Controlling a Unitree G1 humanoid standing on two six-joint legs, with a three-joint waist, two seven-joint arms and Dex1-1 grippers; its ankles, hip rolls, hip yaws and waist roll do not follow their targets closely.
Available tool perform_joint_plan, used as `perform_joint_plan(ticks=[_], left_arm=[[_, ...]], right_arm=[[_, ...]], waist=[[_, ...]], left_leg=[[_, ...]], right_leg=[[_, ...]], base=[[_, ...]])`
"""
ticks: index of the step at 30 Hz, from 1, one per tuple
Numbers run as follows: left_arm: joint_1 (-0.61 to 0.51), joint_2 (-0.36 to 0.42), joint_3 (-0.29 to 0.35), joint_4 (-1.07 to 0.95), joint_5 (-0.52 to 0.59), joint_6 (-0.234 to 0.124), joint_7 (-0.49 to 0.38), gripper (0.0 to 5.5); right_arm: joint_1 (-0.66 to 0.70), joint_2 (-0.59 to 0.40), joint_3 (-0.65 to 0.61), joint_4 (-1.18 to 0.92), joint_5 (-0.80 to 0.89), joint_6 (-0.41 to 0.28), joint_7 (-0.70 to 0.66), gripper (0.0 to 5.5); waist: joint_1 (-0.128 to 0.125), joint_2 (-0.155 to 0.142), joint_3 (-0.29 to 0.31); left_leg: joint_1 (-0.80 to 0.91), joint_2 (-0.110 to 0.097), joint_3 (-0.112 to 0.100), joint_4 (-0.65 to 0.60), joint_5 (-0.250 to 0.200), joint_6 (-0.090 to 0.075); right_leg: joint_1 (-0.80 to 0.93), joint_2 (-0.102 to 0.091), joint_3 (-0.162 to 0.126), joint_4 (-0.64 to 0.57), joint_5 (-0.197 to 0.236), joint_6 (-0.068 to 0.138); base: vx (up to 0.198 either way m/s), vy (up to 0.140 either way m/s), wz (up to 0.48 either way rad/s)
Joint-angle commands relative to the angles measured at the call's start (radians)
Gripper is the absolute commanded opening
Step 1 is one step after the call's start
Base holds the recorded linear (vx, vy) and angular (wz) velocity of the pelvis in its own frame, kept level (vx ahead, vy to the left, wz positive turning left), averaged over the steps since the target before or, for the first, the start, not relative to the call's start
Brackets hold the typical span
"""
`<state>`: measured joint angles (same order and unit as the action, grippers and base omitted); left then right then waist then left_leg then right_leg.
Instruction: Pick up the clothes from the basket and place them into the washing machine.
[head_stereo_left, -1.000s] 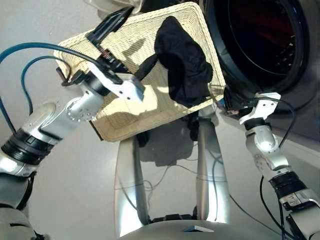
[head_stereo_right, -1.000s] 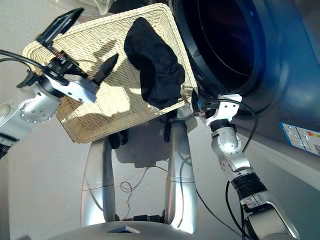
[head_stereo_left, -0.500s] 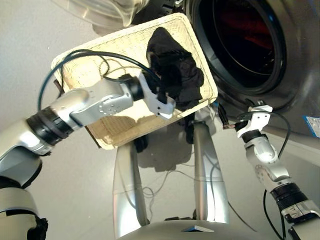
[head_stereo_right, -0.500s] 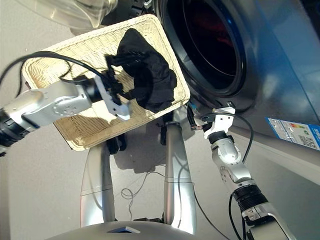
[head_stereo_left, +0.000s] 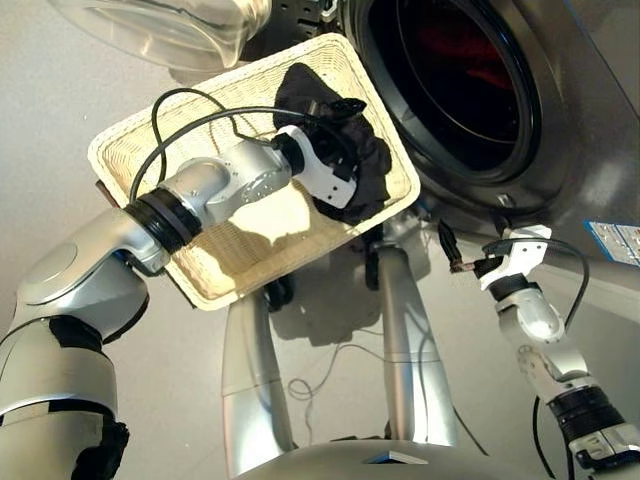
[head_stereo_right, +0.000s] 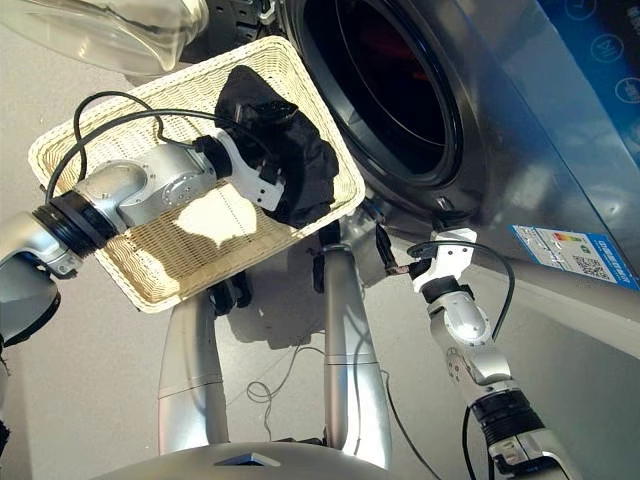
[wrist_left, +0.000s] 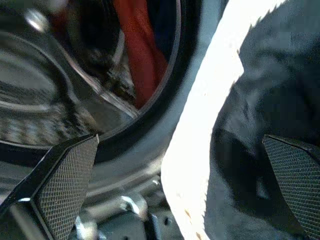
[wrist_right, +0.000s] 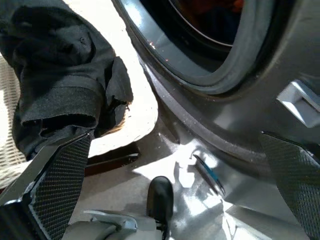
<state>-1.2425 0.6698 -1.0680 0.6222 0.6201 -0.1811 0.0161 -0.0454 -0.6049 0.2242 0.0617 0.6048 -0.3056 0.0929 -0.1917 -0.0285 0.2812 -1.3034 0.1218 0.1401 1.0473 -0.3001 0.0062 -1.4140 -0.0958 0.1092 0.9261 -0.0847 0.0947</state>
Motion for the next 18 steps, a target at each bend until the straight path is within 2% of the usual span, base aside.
perform_joint_plan(ticks=[1,4,9,14,17,18], left_arm=[[-0.101,-0.025,0.104,0.119,-0.049,0.053,0.072,5.5],[-0.09,-0.031,0.134,0.18,-0.057,0.072,0.08,5.5],[-0.08,-0.029,0.167,0.272,-0.108,0.079,0.124,5.5],[-0.085,-0.085,0.185,0.439,-0.188,0.104,0.116,5.5],[-0.078,-0.107,0.206,0.496,-0.24,0.098,0.113,5.5],[-0.075,-0.11,0.207,0.508,-0.25,0.093,0.115,2.26]], right_arm=[[0.042,-0.02,-0.052,-0.114,0.022,-0.023,0.013,5.5],[0.056,-0.015,-0.073,-0.131,0.014,-0.019,0.011,5.5],[0.07,-0.003,-0.085,-0.147,0.021,-0.024,0.01,5.5],[0.098,0.003,-0.1,-0.175,0.041,-0.015,0.021,5.5],[0.108,0.014,-0.103,-0.178,0.045,-0.011,0.021,5.5],[0.11,0.016,-0.101,-0.178,0.046,-0.011,0.022,5.5]], waist=[[-0.038,0.026,0.033],[-0.045,0.024,0.043],[-0.057,0.021,0.049],[-0.067,0.013,0.054],[-0.069,0.011,0.056],[-0.069,0.01,0.057]], left_leg=[[-0.036,0.011,-0.027,-0.046,0.062,0.021],[-0.044,0.014,-0.022,-0.045,0.061,0.022],[-0.064,0.019,-0.017,-0.031,0.059,0.025],[-0.078,0.023,-0.012,-0.016,0.055,0.028],[-0.088,0.026,-0.013,-0.011,0.058,0.029],[-0.089,0.026,-0.014,-0.009,0.058,0.029]], right_leg=[[0.044,-0.024,-0.003,0.005,-0.029,-0.042],[0.031,-0.016,0.004,-0.004,-0.021,-0.038],[0.005,-0.006,0.009,0.0,-0.011,-0.037],[-0.015,-0.002,0.011,0.006,-0.005,-0.037],[-0.024,0.0,0.01,0.007,0.0,-0.036],[-0.025,0.001,0.009,0.007,0.0,-0.036]], base=[[0.0,0.0,0.0],[0.0,0.0,0.0],[0.0,0.0,0.0],[0.0,0.0,0.0],[0.0,0.0,0.0],[0.0,0.0,0.0]])
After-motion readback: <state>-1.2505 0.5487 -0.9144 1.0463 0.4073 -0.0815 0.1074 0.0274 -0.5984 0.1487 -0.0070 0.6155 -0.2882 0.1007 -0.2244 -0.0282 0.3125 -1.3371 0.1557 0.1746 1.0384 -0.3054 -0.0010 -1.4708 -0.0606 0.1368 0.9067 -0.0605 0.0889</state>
